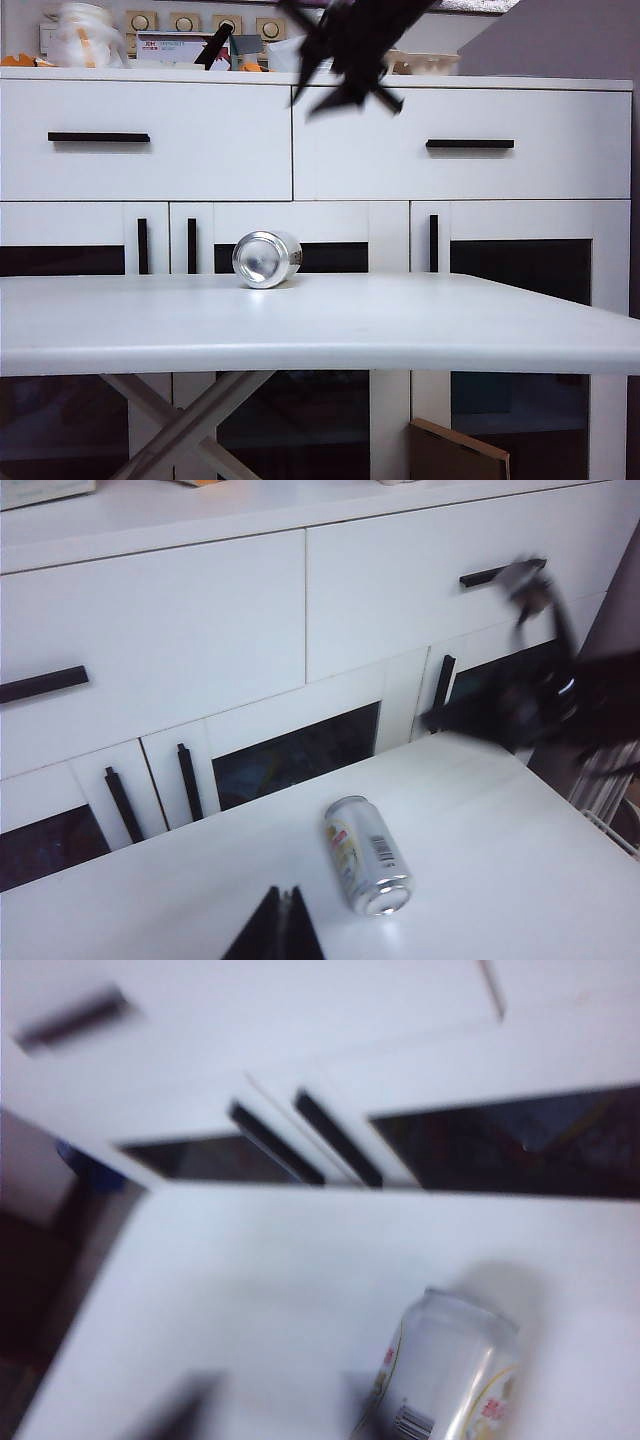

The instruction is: Pick up a can of beer from the white table, open the left drawer, place the beer inside the drawer, and finally close the drawer.

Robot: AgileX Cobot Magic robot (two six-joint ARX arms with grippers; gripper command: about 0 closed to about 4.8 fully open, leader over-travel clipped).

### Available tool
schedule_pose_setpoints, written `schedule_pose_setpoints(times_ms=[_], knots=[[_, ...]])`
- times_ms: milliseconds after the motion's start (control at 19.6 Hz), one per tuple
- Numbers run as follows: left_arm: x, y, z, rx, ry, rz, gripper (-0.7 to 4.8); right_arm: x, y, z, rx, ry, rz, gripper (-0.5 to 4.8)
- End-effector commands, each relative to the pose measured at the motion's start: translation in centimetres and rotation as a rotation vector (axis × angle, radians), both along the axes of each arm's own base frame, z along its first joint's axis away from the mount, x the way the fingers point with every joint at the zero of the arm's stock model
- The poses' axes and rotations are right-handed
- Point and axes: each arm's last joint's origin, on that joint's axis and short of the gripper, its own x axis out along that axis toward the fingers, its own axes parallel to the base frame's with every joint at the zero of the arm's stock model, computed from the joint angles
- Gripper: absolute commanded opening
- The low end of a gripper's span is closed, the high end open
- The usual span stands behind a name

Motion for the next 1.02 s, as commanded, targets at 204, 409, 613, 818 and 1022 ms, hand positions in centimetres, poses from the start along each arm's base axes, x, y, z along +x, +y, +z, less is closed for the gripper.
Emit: schedule_pose_setpoints(times_ms=[204,409,613,818,1022], knots=[[-0.1,0.0,0.3,-0.003,-0.022,-0.005,-0.06,1.0,2.4,-4.6,-0.071,0.084,0.038,4.79],[-0.1,0.0,0.3,-0.003,-0.024,-0.004,-0.06,1.6,2.7,-6.0,-0.128,0.091,0.005,4.79],[0.1,0.0,0.3,-0.003,-0.021,-0.005,-0.06,2.2,3.7,-6.0,-0.145,0.068,-0.012,4.79],[0.1,0.0,0.3,-0.002,-0.022,-0.004,-0.06,3.3,4.6,-6.7,-0.233,0.138,-0.012,4.79],[0.1,0.0,0.3,-0.002,-0.022,-0.004,-0.06,3.9,5.0,-7.6,-0.249,0.162,-0.010,4.79]])
